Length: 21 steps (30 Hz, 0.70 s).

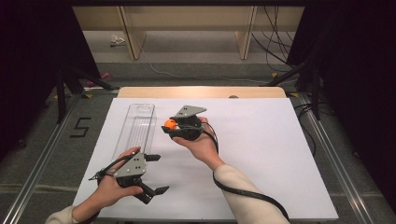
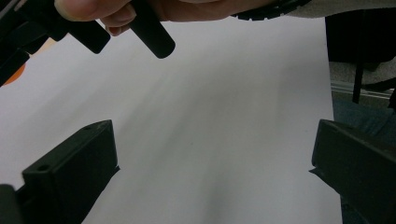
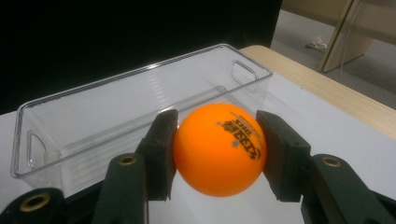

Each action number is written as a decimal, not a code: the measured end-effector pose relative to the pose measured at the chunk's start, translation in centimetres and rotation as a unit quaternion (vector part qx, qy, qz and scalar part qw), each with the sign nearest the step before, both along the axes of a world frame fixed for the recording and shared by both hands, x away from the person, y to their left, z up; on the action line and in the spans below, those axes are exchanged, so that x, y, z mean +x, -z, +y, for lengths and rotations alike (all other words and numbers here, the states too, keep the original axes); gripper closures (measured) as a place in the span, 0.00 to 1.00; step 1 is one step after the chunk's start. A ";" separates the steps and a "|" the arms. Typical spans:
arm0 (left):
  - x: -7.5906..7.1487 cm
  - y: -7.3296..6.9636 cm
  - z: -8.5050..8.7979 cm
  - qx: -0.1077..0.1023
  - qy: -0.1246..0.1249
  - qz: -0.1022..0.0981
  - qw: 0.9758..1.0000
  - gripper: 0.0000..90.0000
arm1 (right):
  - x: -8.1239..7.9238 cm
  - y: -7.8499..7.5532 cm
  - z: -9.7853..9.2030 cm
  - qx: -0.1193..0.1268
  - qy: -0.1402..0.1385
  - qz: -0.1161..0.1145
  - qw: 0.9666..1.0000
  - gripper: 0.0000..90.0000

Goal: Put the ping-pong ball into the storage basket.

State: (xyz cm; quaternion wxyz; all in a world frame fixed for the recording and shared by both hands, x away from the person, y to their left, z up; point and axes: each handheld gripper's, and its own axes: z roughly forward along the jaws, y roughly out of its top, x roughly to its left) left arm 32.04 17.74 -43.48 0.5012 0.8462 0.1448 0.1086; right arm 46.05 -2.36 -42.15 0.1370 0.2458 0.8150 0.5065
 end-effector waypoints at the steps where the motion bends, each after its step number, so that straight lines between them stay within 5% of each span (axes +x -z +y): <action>1: 0.0 0.0 0.0 0.000 0.000 0.000 1.000 0.00 | 0.0 0.0 0.0 0.000 0.000 0.000 1.000 0.57; 21: -0.1 0.0 0.0 0.002 0.000 -0.002 1.000 0.00 | 0.5 -0.5 1.2 -0.002 -0.008 -0.002 1.000 0.57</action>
